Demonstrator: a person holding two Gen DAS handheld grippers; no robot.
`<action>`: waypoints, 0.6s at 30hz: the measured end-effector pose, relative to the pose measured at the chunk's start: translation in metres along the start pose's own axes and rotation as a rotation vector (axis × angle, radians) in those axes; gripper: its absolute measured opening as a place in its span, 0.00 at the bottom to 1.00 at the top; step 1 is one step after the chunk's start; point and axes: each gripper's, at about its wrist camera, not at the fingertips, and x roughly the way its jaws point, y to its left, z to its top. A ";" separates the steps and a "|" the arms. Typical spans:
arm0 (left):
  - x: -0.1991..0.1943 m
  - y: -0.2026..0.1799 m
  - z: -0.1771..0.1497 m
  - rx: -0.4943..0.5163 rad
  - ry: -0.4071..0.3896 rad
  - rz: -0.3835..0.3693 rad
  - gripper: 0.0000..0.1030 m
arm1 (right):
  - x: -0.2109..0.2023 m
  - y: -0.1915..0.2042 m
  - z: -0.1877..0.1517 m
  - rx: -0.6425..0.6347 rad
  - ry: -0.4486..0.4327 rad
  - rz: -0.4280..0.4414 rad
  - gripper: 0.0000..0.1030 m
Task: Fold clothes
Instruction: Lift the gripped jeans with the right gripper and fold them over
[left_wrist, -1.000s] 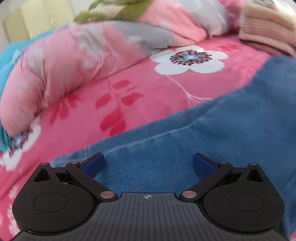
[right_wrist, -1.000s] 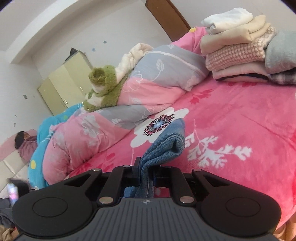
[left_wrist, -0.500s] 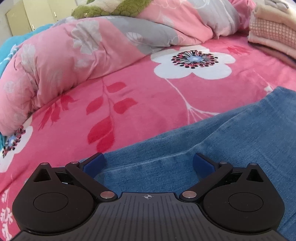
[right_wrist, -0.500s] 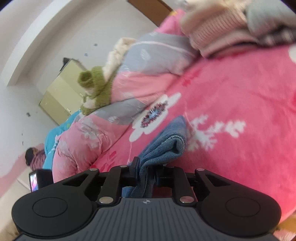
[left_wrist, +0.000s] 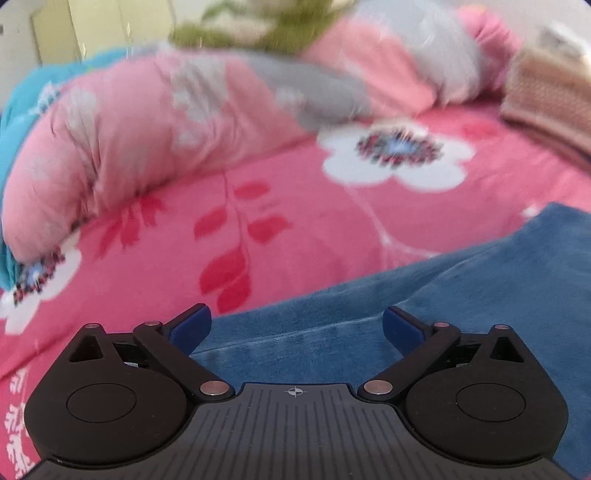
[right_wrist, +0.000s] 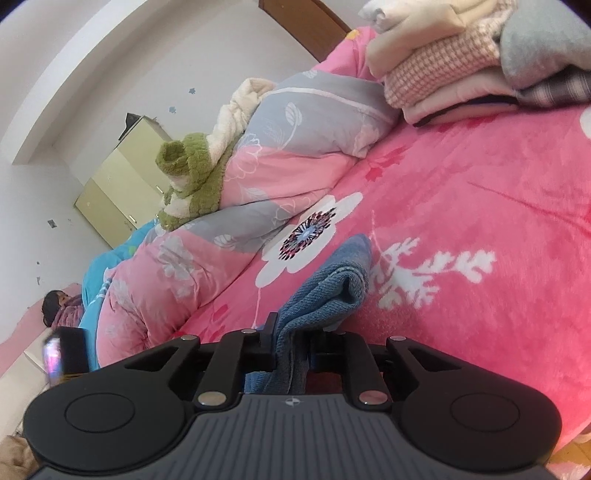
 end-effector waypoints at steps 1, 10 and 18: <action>-0.007 -0.002 -0.004 0.015 -0.015 -0.020 0.98 | -0.001 0.002 0.000 -0.008 -0.002 0.000 0.15; -0.017 -0.005 -0.032 0.013 0.014 -0.045 0.98 | -0.007 0.037 0.004 -0.093 -0.029 0.019 0.14; -0.025 -0.006 -0.057 0.017 -0.004 -0.055 0.99 | -0.008 0.068 0.005 -0.162 -0.037 0.046 0.14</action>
